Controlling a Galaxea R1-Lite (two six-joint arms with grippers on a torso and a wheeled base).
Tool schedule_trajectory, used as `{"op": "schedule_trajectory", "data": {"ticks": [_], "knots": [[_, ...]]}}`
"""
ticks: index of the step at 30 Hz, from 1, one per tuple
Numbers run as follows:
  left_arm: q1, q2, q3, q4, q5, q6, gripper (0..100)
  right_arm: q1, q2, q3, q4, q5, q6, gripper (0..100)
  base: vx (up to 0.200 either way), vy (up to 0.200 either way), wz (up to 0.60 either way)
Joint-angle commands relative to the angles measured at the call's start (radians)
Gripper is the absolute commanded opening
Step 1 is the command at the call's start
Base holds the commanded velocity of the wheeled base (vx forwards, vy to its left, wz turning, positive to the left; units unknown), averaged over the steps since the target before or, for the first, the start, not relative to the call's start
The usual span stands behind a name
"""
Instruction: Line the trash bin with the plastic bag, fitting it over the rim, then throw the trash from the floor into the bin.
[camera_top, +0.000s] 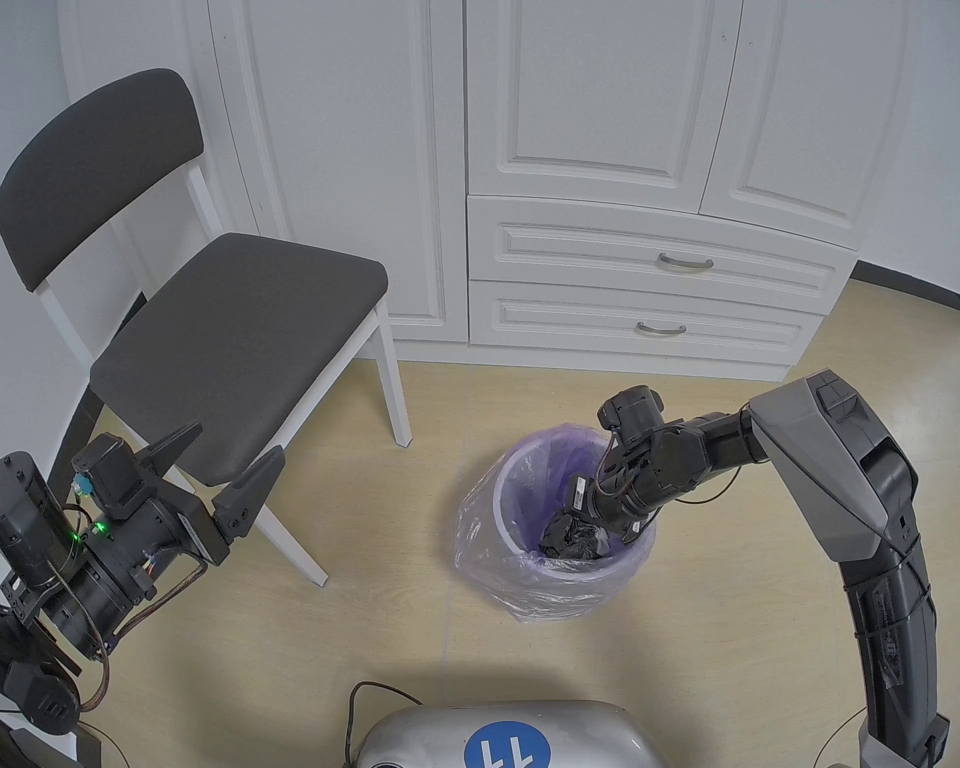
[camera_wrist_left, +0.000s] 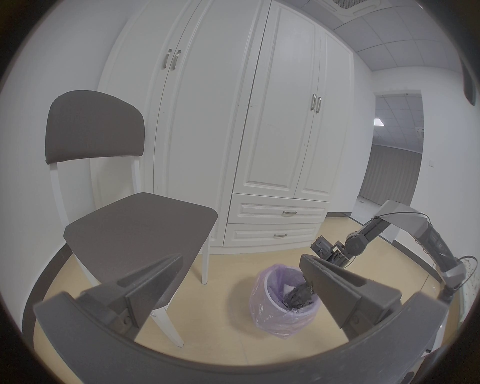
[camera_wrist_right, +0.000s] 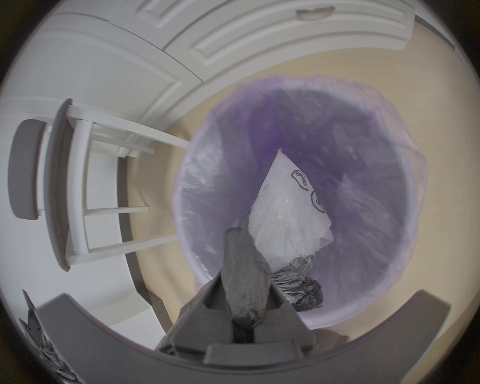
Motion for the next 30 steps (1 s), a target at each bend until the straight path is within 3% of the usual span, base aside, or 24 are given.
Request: {"op": "schedule_trajectory", "data": {"ticks": [1,8,13,25,26,30], "knots": [[-0.001,0.047,0.014,-0.038,0.001,0.002,100,0.002,0.008,-0.021,0.065,0.002,-0.007,0,0.0,0.0,0.0],[0.001,0.055,0.014,-0.07,0.0,0.003,100,0.008,0.033,-0.085,0.088,0.003,0.005,0,0.0,0.0,0.0],[0.001,0.056,0.014,-0.07,0.001,0.003,100,0.003,0.075,-0.157,0.089,-0.006,0.061,0,0.0,0.0,0.0],[-0.001,0.056,0.016,-0.07,0.001,0.005,100,-0.014,0.098,-0.183,0.089,-0.036,0.073,0,0.0,0.0,0.0],[-0.001,0.055,0.016,-0.07,0.001,0.005,100,-0.011,0.095,-0.185,0.089,-0.036,0.081,100,0.0,0.0,0.0],[-0.002,0.053,0.016,-0.072,0.0,0.005,100,-0.008,0.08,-0.185,0.088,-0.036,0.091,100,0.0,0.0,0.0]]}}
